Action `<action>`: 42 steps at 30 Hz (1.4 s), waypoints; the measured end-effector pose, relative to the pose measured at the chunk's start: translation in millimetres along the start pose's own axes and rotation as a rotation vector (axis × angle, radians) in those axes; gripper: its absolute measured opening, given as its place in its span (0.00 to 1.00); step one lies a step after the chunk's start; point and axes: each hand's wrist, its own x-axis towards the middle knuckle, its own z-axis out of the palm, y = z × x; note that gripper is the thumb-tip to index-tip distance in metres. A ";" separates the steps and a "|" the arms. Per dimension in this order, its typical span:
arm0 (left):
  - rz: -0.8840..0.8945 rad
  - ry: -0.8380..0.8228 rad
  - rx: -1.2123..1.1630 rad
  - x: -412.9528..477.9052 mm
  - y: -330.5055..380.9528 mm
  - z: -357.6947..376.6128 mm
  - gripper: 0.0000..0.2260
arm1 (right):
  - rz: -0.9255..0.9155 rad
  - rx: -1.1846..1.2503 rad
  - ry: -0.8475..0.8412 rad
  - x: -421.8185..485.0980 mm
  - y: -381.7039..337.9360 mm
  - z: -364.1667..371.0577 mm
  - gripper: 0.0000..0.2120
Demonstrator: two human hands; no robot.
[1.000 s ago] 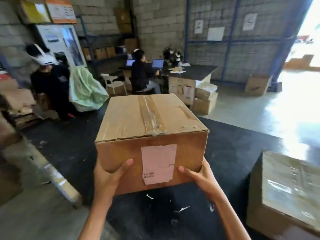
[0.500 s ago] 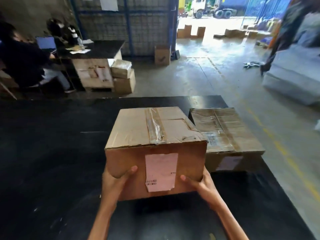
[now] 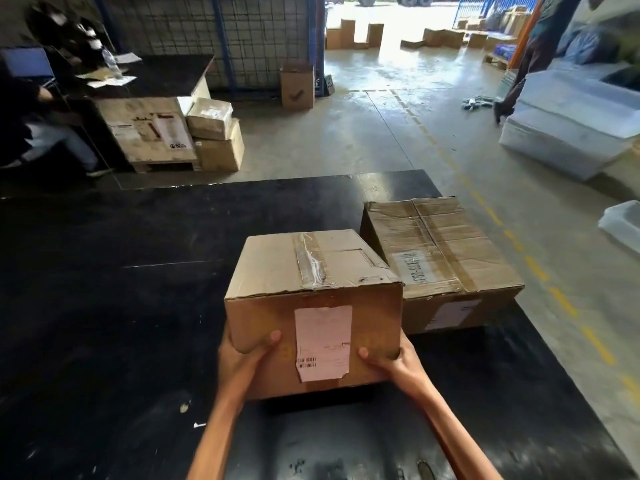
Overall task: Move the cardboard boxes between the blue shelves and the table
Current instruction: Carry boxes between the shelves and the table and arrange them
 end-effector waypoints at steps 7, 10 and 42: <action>0.025 0.015 0.039 39.7 -0.6 11.1 0.42 | 0.029 -0.015 -0.005 43.4 7.3 -0.2 0.44; 0.128 0.040 0.136 63.5 11.0 7.2 0.43 | 0.078 0.027 0.005 62.2 12.3 7.2 0.49; 0.394 -0.458 1.377 123.1 -10.3 45.5 0.65 | 0.171 -0.023 0.264 79.5 58.4 28.2 0.34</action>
